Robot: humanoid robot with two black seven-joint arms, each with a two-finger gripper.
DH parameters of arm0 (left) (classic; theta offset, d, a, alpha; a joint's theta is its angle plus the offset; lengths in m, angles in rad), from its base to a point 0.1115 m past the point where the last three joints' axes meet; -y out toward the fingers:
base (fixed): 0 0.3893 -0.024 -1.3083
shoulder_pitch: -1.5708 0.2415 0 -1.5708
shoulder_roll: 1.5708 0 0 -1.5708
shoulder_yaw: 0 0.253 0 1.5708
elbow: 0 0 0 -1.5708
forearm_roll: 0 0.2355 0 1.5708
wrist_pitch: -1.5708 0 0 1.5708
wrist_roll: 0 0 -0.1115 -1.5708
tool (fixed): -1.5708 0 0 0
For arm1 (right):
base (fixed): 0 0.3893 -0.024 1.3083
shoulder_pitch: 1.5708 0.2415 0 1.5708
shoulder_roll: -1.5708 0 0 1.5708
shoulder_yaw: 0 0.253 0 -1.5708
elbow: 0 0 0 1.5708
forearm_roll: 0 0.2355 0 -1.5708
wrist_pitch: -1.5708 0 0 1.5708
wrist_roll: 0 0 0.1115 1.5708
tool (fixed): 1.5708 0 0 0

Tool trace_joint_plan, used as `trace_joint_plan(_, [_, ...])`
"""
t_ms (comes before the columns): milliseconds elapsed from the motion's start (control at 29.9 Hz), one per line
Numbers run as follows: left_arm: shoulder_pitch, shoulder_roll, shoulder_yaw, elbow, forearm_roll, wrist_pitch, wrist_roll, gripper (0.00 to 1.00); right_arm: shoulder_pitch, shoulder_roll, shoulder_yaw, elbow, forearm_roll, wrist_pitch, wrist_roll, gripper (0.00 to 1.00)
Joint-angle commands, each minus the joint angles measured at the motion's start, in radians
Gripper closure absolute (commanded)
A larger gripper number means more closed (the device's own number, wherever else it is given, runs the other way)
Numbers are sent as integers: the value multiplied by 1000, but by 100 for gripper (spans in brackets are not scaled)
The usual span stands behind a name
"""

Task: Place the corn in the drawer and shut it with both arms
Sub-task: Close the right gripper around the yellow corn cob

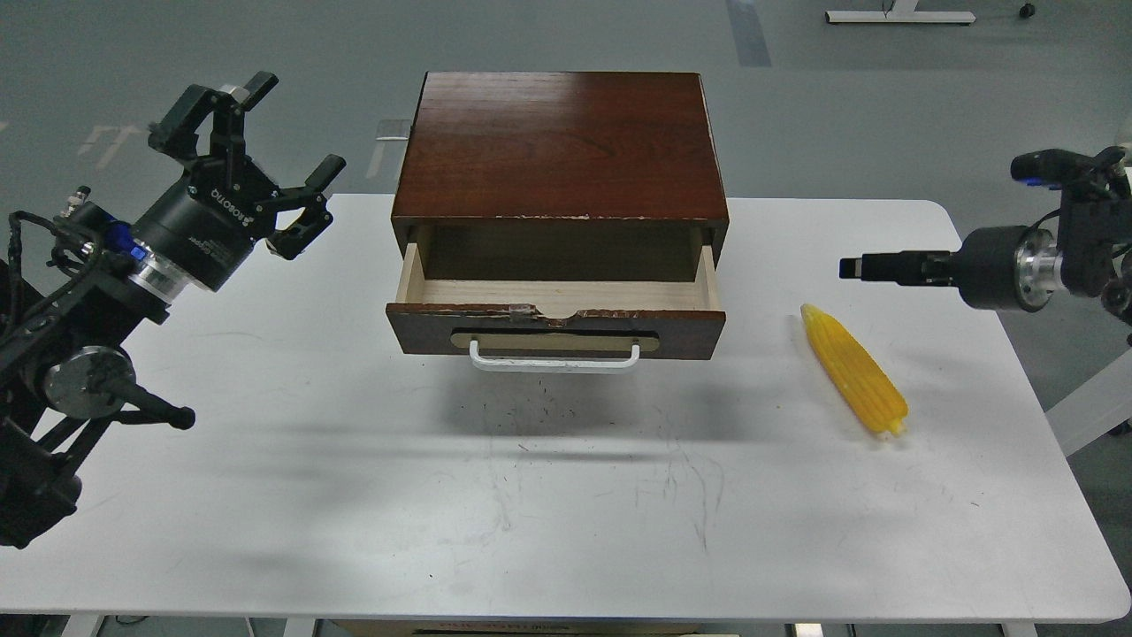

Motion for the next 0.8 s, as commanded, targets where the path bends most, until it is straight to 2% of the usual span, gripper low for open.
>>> trace_joint_plan(0, [1,-1,0,0,2,0,1,1,8,50,-123,-46,-17,-77,0,0])
trace_joint_plan(435, [8,-1,2,0,2,0,0,1,-28,130,-191,-109,-17,-91,0,0])
trace_joint_plan(535, [8,-1,2,0,2,0,0,1,-32,138,-207,-111,-17,-91,0,4])
trace_joint_plan(602, [8,-1,2,0,2,0,0,1,-32,139,-220,-111,-17,-91,0,11])
trace_joint_plan(702, [8,-1,2,0,2,0,0,1,-32,139,-237,-112,-17,-91,0,32])
trace_joint_plan(769, [9,1,2,0,2,0,0,1,-32,136,-240,-111,-17,-91,0,67])
